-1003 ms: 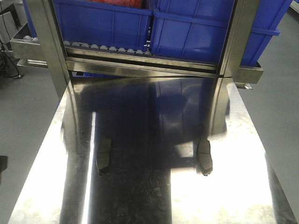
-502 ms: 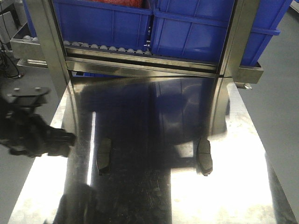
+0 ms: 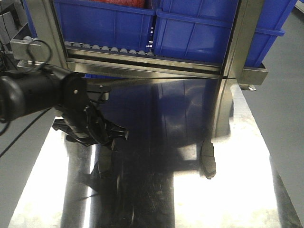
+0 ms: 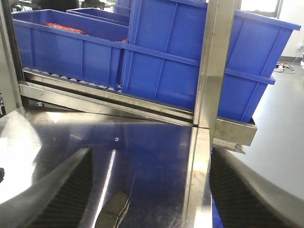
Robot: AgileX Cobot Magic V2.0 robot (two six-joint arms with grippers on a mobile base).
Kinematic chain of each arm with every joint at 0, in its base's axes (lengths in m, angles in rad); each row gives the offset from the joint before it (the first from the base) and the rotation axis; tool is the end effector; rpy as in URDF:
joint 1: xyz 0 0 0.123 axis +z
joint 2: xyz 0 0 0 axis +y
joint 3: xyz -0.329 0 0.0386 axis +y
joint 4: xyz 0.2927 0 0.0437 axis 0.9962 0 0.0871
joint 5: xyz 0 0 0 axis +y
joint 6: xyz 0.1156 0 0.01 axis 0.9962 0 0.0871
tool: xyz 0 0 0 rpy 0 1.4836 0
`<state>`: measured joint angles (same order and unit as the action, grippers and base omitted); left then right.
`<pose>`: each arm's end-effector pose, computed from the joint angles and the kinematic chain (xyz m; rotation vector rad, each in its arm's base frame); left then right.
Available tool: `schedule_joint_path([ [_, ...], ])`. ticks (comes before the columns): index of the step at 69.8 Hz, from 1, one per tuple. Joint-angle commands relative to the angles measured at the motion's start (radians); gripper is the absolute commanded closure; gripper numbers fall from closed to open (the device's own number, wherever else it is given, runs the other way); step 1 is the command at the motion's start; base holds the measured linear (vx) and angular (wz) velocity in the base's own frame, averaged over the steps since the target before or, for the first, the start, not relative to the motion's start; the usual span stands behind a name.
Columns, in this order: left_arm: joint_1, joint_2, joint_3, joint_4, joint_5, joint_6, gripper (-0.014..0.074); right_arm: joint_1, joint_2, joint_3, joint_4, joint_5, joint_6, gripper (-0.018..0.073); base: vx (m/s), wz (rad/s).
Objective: Move and align brake pads A on conveyor
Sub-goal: 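Close the left gripper on the pad and lift it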
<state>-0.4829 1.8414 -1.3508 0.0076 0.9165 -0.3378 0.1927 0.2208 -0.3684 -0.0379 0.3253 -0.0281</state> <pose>0.3835 -0.2003 0.2179 0.2162 2.8977 -0.1374 0.0847 0.0151 0.3084 -0.2036 1.6493 0.0876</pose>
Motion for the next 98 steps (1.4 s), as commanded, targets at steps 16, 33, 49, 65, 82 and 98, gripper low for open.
schedule_joint_path([
  [16,-0.009,0.078,-0.096,0.01,0.027,-0.069,0.015,0.0,0.012,-0.025,-0.007,-0.077,-0.01,0.0052,0.0,0.0],
  [33,-0.009,0.117,-0.1,0.008,-0.01,-0.077,0.015,0.0,0.012,-0.025,-0.007,-0.077,-0.01,0.0052,0.0,0.0],
  [49,-0.009,0.151,-0.1,0.007,-0.002,-0.1,0.0158,0.0,0.012,-0.025,-0.007,-0.077,-0.01,0.0052,0.0,0.0],
  [65,-0.009,0.154,-0.1,-0.008,0.0,-0.065,0.043,0.0,0.012,-0.025,-0.007,-0.077,-0.01,0.0052,0.0,0.0],
  [82,-0.01,0.079,-0.047,-0.008,-0.055,-0.042,0.0603,0.0,0.012,-0.025,-0.007,-0.077,-0.01,0.0052,0.0,0.0],
  [98,-0.01,-0.19,0.202,-0.008,-0.267,-0.073,0.0603,0.0,0.012,-0.025,-0.007,-0.077,-0.01,0.0052,0.0,0.0],
])
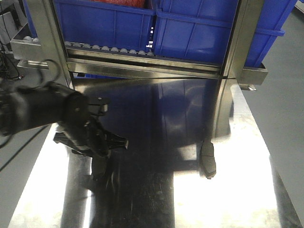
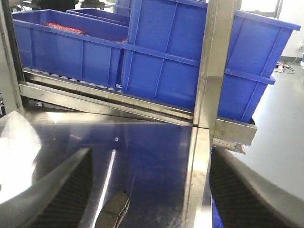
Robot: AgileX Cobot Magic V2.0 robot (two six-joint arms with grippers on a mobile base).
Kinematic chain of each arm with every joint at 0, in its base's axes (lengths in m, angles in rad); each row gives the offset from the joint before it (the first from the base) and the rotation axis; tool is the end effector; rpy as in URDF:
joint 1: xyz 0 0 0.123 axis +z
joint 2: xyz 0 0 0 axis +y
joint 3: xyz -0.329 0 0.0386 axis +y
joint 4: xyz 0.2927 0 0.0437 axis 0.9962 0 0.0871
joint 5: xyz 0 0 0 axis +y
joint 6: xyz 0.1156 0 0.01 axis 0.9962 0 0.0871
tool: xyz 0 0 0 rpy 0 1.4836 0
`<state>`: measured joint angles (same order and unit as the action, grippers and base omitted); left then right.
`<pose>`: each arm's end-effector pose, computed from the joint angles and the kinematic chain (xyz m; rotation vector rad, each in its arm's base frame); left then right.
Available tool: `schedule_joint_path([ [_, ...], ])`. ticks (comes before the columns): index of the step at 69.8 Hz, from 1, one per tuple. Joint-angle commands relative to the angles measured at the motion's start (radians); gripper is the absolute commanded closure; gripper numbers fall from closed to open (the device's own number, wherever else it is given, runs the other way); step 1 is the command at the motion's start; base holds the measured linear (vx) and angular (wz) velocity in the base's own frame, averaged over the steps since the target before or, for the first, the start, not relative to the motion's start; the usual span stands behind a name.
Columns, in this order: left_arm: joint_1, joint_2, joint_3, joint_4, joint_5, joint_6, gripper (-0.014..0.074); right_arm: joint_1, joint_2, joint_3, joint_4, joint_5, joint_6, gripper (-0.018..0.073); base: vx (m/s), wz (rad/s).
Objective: Move and align brake pads A on conveyor
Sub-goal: 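Close the left gripper on the pad and lift it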
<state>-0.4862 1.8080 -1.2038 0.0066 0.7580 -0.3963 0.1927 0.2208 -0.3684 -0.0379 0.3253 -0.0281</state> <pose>0.3665 -0.1931 0.1924 0.1347 2.8635 -0.1756 0.0847 0.0151 0.3084 -0.2036 1.6493 0.0876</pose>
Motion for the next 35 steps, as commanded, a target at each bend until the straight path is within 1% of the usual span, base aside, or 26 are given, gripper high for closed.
schedule_joint_path([
  [1,-0.007,-0.166,0.07,-0.007,-0.113,-0.014,0.0603,0.0,0.012,-0.025,-0.007,-0.077,-0.01,0.0052,0.0,0.0],
  [6,-0.007,-0.281,0.146,-0.007,-0.153,-0.014,0.0603,0.0,0.012,-0.025,-0.007,-0.077,-0.01,0.0052,0.0,0.0],
  [14,-0.007,-0.463,0.256,-0.007,-0.181,-0.014,0.0603,0.0,0.012,-0.025,-0.007,-0.077,-0.01,0.0052,0.0,0.0],
  [19,-0.007,-0.592,0.323,0.018,-0.183,-0.014,0.0603,0.0,0.012,-0.025,-0.007,-0.077,-0.01,0.0052,0.0,0.0],
  [24,-0.006,-0.708,0.38,0.021,-0.179,-0.012,0.0603,0.0,0.012,-0.025,-0.007,-0.077,-0.01,0.0052,0.0,0.0],
  [35,-0.006,-0.97,0.488,0.02,-0.157,0.041,0.0603,0.0,0.012,-0.025,-0.007,-0.077,-0.01,0.0052,0.0,0.0],
])
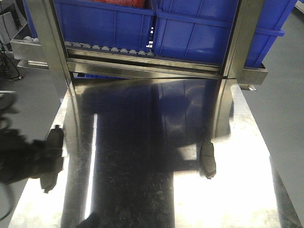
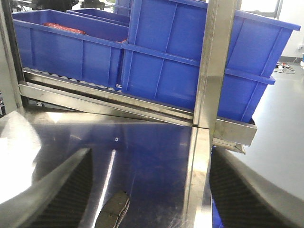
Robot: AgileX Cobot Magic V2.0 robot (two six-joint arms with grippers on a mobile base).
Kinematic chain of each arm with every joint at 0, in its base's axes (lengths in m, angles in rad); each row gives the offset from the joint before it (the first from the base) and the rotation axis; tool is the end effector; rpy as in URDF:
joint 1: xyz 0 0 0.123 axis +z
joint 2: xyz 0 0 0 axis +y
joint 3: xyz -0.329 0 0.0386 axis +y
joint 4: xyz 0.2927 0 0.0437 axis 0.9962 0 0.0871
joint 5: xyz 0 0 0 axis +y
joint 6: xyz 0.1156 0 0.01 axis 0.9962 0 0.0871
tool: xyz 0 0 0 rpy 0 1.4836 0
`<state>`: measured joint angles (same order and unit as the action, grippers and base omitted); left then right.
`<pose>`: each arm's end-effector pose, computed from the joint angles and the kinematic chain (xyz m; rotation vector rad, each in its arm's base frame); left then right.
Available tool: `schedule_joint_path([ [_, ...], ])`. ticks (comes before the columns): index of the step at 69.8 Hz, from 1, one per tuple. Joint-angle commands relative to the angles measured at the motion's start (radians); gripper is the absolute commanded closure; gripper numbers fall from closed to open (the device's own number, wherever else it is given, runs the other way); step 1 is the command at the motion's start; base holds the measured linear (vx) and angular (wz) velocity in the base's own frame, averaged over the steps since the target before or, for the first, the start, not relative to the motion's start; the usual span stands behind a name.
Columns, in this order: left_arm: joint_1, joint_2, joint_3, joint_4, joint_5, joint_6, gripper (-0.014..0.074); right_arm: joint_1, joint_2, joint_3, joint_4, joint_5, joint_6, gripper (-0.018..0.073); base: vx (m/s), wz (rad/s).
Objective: Move and align brake pads A on conveyor
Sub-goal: 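Close the left gripper on the pad and lift it, then move the right gripper over the other brake pad on the table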
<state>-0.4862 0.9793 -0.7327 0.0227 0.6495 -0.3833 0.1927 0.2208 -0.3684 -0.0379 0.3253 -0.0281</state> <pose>0.1980 -0.1028 0.3045 0.1393 2.4106 -0.3844 0.0847 0.0151 0.3084 -0.2036 1.6493 0.0876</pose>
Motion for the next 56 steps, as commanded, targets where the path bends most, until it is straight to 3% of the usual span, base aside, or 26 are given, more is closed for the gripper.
schedule_joint_path([
  [1,-0.006,-0.178,0.024,0.002,-0.047,0.033,0.0603,0.0,0.012,-0.025,-0.007,-0.077,-0.01,0.0052,0.0,0.0],
  [27,-0.006,-0.724,0.17,-0.005,-0.031,0.219,0.0603,0.0,0.012,-0.025,-0.007,-0.077,-0.01,0.0052,0.0,0.0],
  [36,-0.006,-0.778,0.179,-0.006,0.004,0.268,0.0603,0.0,0.012,-0.025,-0.007,-0.077,-0.01,0.0052,0.0,0.0],
  [56,-0.006,-0.777,0.179,-0.006,0.011,0.27,0.0603,0.0,0.012,-0.025,-0.007,-0.077,-0.01,0.0052,0.0,0.0],
])
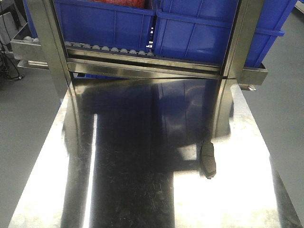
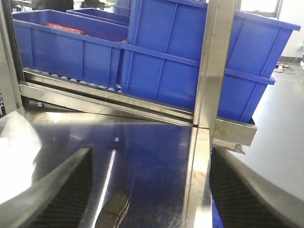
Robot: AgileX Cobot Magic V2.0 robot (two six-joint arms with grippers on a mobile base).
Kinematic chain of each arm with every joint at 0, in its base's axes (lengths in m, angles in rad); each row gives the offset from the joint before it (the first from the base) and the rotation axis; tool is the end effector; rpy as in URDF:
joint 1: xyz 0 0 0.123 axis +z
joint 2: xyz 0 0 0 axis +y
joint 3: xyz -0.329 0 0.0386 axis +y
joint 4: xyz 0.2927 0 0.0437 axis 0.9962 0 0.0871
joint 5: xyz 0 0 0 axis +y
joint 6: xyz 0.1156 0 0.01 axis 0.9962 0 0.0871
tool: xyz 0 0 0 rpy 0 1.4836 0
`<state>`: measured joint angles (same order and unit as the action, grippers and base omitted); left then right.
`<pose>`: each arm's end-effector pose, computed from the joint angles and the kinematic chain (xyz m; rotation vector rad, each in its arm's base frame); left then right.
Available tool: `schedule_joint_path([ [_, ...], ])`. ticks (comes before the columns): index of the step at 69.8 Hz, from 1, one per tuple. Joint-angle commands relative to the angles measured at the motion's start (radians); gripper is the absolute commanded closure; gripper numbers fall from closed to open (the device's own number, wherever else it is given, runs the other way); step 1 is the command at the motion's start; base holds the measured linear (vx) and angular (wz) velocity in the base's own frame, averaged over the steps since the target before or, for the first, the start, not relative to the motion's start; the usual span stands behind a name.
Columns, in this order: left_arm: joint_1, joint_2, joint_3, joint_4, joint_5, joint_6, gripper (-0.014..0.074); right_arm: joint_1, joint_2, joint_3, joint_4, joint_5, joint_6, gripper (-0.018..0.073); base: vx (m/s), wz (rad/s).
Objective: Move and align brake pads A on conveyor
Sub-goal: 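Move the right gripper over the other brake pad on the table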
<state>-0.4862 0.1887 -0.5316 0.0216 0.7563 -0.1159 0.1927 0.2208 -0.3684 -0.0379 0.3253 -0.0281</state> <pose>0.0494 -0.0241 0.3249 0.3574 1.8816 -0.3836 0.0847 0.0151 0.3084 -0.2036 1.6493 0.0876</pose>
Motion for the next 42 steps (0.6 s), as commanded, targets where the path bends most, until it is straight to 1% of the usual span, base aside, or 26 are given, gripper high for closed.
schedule_joint_path([
  [1,-0.006,0.013,-0.022,-0.005,-0.094,0.003,0.0603,0.0,0.012,-0.025,-0.007,-0.077,-0.01,0.0052,0.0,0.0],
  [16,-0.006,0.013,-0.022,-0.005,-0.094,0.003,0.0603,0.0,0.012,-0.025,-0.006,-0.099,-0.009,0.0052,0.0,0.0],
  [24,-0.006,0.013,-0.022,-0.005,-0.094,0.003,0.0603,0.0,0.018,-0.027,0.024,-0.083,-0.005,0.0052,0.0,0.0],
  [31,-0.006,0.013,-0.022,-0.005,-0.094,0.003,0.0603,0.0,0.091,-0.063,0.017,-0.03,-0.005,0.0052,0.0,0.0],
  [37,-0.006,0.013,-0.022,-0.005,-0.094,0.003,0.0603,0.0,0.206,-0.134,0.013,0.031,-0.005,0.0052,0.0,0.0],
  [42,-0.006,0.013,-0.022,-0.005,-0.094,0.003,0.0603,0.0,0.318,-0.217,0.016,0.109,0.01,0.0052,0.0,0.0],
])
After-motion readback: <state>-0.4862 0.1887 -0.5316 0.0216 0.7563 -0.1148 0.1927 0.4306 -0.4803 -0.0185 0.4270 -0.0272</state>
